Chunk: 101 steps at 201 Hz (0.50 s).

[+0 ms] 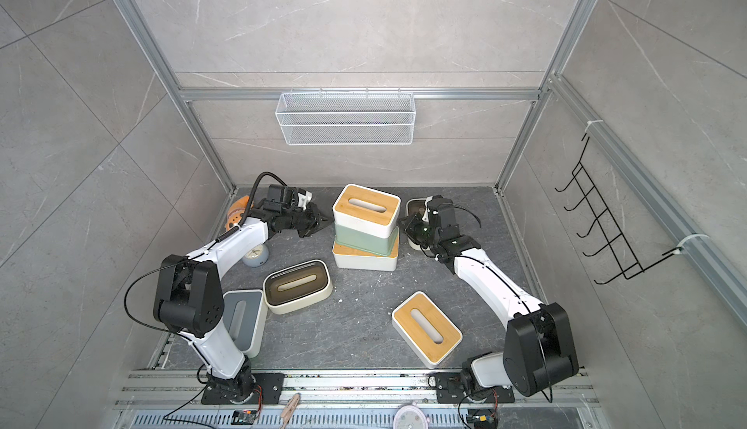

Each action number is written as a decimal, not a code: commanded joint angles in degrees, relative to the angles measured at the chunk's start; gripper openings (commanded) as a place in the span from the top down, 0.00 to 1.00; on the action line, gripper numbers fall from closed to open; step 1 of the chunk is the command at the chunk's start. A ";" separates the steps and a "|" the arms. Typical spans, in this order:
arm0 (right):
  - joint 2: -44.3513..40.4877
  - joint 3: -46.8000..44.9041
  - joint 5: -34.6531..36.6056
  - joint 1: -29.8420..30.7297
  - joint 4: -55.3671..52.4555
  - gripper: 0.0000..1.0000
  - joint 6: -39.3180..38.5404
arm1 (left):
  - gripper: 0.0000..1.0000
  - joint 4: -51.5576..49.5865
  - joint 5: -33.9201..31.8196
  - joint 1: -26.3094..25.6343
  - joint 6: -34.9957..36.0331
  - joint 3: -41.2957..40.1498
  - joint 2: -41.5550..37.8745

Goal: Stack the tissue boxes
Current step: Adjust the tissue box on the tissue box.

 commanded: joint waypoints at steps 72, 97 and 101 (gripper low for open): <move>3.58 1.87 -1.50 -0.69 -1.71 0.74 0.88 | 0.84 -4.18 0.53 -0.65 2.36 9.23 3.32; 4.55 2.51 -1.93 -0.64 -1.83 0.74 0.49 | 0.84 -4.46 0.56 -1.03 2.48 9.22 3.63; 4.88 2.73 -2.26 -0.71 -1.84 0.74 0.53 | 0.84 -4.45 0.70 -1.10 2.46 9.23 3.69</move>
